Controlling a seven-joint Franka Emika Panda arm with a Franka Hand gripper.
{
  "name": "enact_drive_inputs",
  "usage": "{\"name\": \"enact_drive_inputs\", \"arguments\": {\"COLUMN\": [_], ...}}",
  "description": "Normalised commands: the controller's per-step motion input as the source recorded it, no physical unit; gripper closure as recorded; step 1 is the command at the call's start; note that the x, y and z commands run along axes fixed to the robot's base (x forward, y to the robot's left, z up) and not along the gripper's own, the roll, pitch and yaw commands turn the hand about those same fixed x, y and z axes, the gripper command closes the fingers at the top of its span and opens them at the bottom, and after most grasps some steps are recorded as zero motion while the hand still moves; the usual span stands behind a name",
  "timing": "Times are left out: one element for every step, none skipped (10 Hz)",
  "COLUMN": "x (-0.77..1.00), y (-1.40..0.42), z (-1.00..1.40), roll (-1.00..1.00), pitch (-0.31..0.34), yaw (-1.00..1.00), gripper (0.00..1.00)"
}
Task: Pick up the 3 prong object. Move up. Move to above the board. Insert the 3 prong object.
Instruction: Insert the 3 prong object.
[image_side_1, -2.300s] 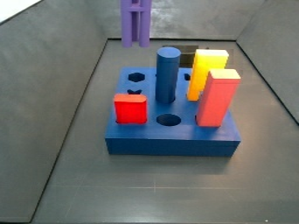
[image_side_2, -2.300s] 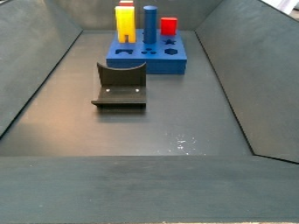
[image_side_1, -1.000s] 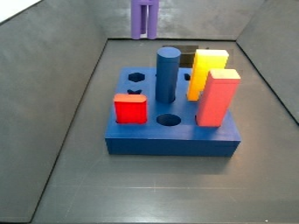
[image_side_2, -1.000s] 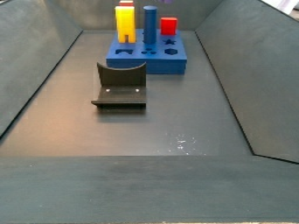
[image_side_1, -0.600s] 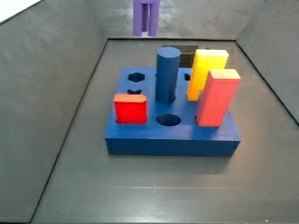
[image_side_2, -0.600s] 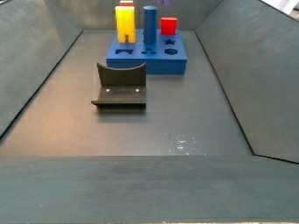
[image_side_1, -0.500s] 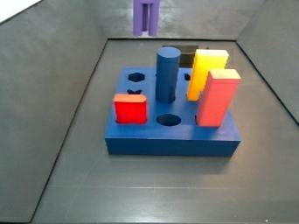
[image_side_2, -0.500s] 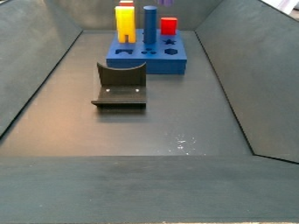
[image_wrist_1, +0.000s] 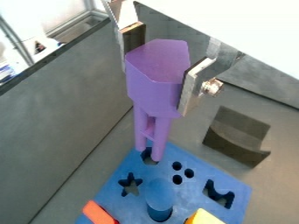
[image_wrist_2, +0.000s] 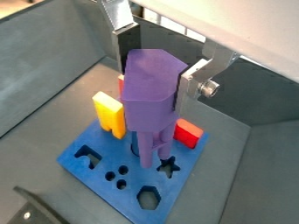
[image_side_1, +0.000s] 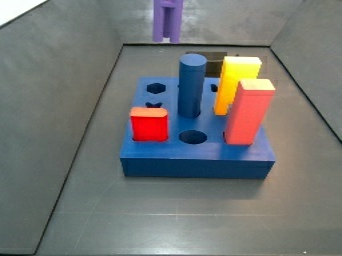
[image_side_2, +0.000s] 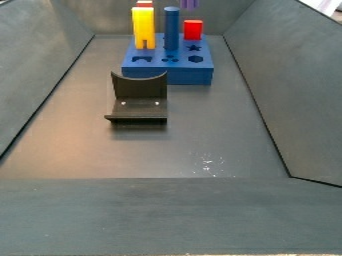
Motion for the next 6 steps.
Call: {"name": "enact_drive_inputs", "arguments": {"x": [0.0, 0.0, 0.04, 0.1, 0.19, 0.21], "y": [0.05, 0.07, 0.08, 0.06, 0.13, 0.14], "z": [-0.1, -0.1, -0.09, -0.04, -0.02, 0.0], "roll": [-0.08, -0.09, -0.12, -0.13, -0.15, -0.17], "pitch": [0.0, 0.0, -0.01, -0.021, -0.001, 0.0], "yaw": [-0.52, -0.62, -0.7, -0.77, -0.71, -0.67], "gripper": [1.0, 1.0, 1.0, 1.0, 1.0, 1.0]}}
